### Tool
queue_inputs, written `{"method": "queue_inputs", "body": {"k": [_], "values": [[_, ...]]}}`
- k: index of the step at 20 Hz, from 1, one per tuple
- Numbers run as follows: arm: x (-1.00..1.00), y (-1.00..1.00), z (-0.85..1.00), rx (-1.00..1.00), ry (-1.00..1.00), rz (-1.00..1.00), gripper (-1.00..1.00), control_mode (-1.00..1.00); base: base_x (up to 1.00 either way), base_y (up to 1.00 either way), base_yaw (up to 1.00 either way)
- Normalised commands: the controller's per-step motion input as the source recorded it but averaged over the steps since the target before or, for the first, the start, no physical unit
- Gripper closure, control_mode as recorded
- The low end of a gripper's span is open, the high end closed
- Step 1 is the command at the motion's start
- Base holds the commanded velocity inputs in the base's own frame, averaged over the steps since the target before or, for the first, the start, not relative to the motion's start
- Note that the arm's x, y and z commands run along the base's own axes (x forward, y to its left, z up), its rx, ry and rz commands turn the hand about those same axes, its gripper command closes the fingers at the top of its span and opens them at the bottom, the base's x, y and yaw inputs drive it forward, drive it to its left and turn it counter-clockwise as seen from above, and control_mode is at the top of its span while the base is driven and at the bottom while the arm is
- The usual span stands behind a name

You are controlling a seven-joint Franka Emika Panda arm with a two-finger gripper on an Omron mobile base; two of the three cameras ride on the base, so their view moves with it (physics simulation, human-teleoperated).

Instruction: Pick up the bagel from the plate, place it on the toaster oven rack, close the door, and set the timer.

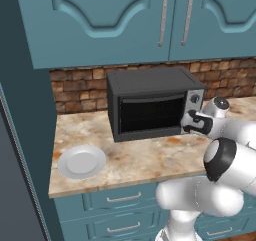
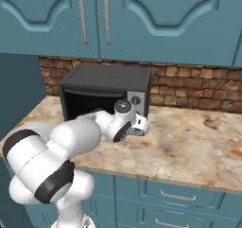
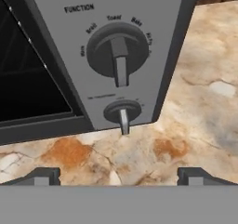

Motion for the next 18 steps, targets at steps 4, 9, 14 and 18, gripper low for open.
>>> {"method": "queue_inputs", "body": {"k": [4, 9, 14, 18], "values": [[0.35, -0.27, -0.20, 0.03, 0.00, 0.00, -1.00, -1.00, 0.00, 0.00, 0.00], [0.21, -0.18, -0.26, 0.04, 0.00, 0.00, -1.00, -1.00, 0.00, 0.00, 0.00], [0.20, 0.00, -0.22, 0.05, 0.00, 0.00, -1.00, -1.00, 0.00, 0.00, 0.00], [0.28, 0.00, -0.19, 0.05, 0.00, 0.00, -1.00, -1.00, 0.00, 0.00, 0.00]]}}
